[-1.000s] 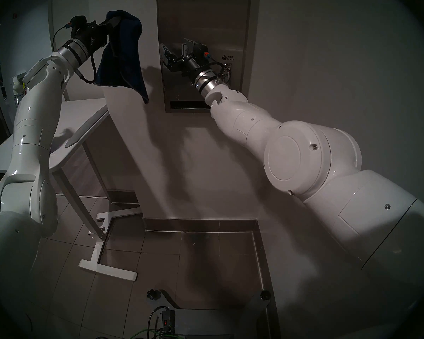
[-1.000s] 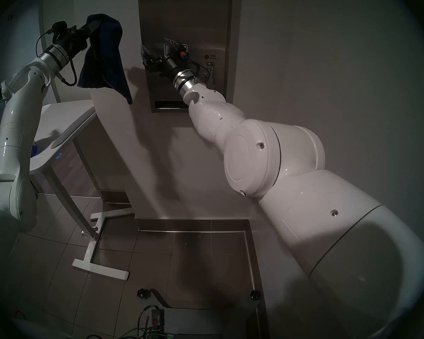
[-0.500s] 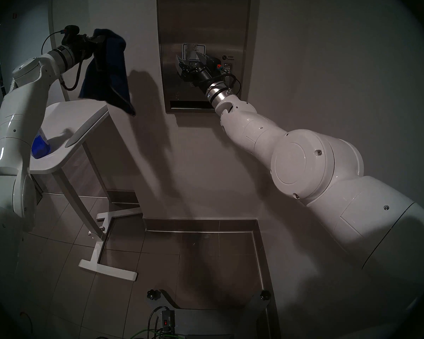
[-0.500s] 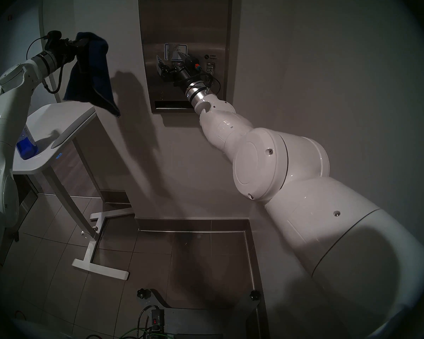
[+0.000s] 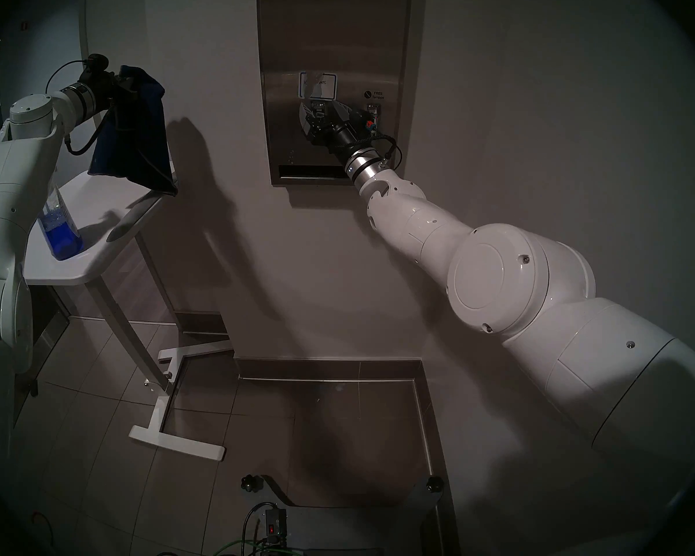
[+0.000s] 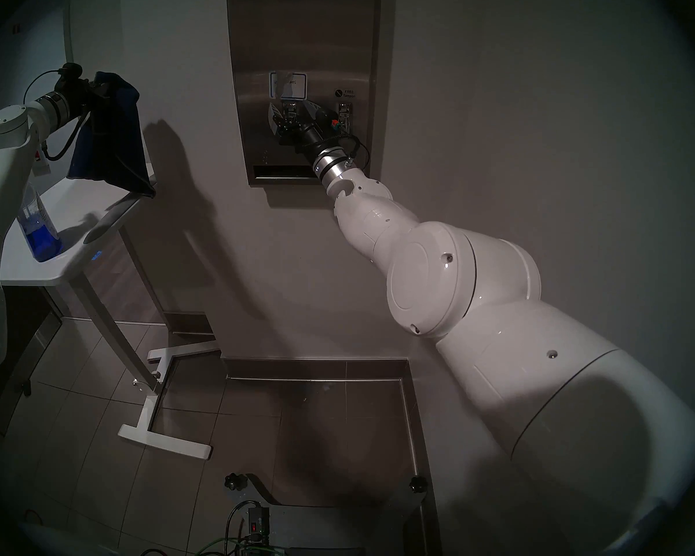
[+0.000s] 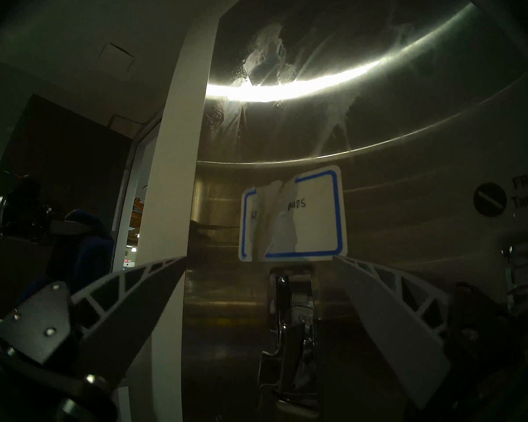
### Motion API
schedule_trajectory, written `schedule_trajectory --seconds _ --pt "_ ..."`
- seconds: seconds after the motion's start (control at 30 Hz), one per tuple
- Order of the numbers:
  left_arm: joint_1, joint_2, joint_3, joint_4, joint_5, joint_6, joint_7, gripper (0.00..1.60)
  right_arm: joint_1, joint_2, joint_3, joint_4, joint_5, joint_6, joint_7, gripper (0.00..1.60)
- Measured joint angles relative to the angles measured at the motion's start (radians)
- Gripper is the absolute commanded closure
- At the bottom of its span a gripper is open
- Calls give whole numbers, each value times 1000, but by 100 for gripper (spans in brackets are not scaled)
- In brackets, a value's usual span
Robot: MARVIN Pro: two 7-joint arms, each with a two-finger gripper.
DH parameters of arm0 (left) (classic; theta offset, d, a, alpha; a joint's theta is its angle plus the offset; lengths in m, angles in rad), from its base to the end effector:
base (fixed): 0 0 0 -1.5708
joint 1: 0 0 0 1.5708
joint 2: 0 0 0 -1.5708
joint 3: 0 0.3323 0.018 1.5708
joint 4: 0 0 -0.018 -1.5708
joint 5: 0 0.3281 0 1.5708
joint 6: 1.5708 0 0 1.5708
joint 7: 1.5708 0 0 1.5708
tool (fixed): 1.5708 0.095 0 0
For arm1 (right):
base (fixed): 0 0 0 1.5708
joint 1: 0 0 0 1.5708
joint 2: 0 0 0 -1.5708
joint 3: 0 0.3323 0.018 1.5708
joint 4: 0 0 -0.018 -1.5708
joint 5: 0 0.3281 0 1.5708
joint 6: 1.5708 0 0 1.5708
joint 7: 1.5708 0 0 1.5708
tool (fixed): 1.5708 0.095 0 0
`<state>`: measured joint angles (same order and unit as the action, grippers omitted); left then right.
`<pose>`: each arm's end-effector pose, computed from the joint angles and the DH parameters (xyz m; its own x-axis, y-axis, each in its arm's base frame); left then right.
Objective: Pick up the cloth and wipe the surface
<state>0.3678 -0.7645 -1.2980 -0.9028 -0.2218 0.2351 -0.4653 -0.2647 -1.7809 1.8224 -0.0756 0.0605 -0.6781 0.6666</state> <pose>0.5889 0.3484 0.0933 -0.0993 -0.4345 0.8952 0.0591 -0.9006 -0.4305 0.6918 0.1826 -0.0935 -0.4189 -0.3645 0.8317 0.6477 -0.7618 -0.0076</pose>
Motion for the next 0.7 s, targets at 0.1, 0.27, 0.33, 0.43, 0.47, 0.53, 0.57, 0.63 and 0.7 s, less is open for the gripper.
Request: schedule_trajectory --seconds 0.1,0.27,0.33,0.43,0.47,0.53,0.57,0.63,0.7 --pt "-17 7 35 24 60 -25 17 160 -6 1 7 -1 5 4 8 0" --pt "-43 13 75 73 138 -53 43 160 -13 5 15 -4 11 11 19 0" --pt "-49 15 80 80 158 -60 51 160 -15 6 17 -5 12 13 23 0" --pt "-63 19 84 87 186 -70 62 160 -18 8 20 -6 14 15 28 0" --pt "-69 21 85 88 200 -76 67 160 -19 8 22 -7 14 17 30 0" --pt "-73 23 85 89 207 -78 69 160 -20 9 23 -7 15 17 32 0" --pt "-73 23 85 89 207 -78 69 160 -20 9 23 -7 15 17 32 0" --pt "-101 35 85 96 242 -93 84 160 -24 11 27 -8 18 21 38 0" --pt "-101 35 85 96 242 -93 84 160 -24 11 27 -8 18 21 38 0"
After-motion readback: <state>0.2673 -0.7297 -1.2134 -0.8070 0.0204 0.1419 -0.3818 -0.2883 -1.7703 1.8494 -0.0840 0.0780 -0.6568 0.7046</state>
